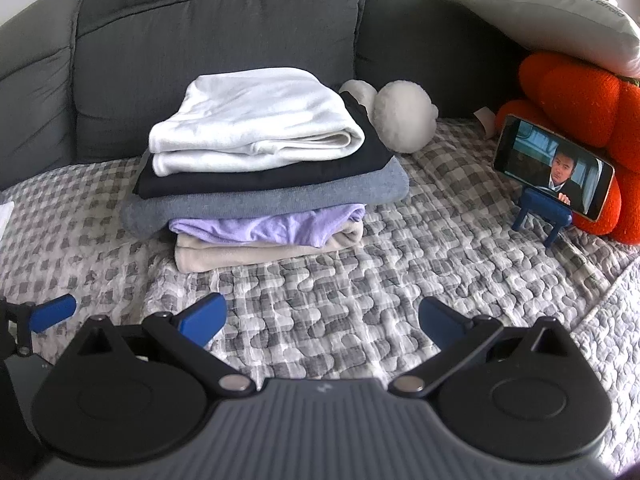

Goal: Fold clothes

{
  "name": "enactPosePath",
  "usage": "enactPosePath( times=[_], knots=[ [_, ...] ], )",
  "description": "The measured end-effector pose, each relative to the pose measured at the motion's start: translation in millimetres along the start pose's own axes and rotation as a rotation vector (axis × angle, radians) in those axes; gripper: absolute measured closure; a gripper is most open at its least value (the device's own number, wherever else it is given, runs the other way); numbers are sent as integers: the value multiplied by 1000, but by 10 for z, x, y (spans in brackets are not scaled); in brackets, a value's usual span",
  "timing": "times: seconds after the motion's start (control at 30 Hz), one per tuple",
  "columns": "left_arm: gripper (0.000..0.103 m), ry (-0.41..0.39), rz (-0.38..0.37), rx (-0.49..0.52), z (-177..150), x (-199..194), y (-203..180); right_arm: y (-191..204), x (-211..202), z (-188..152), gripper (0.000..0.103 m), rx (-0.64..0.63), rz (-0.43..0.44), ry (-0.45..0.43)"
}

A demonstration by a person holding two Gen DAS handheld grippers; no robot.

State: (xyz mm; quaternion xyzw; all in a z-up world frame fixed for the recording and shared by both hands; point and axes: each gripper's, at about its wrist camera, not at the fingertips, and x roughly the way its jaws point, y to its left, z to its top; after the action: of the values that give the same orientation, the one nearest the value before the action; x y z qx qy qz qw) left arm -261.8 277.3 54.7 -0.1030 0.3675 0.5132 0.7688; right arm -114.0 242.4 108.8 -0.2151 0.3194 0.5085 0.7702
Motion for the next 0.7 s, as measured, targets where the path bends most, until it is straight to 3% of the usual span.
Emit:
enactPosePath(
  times=[0.7],
  knots=[
    [1,13,-15,-2,10,30,0,26,47,-3,0,-15,-5,13]
  ],
)
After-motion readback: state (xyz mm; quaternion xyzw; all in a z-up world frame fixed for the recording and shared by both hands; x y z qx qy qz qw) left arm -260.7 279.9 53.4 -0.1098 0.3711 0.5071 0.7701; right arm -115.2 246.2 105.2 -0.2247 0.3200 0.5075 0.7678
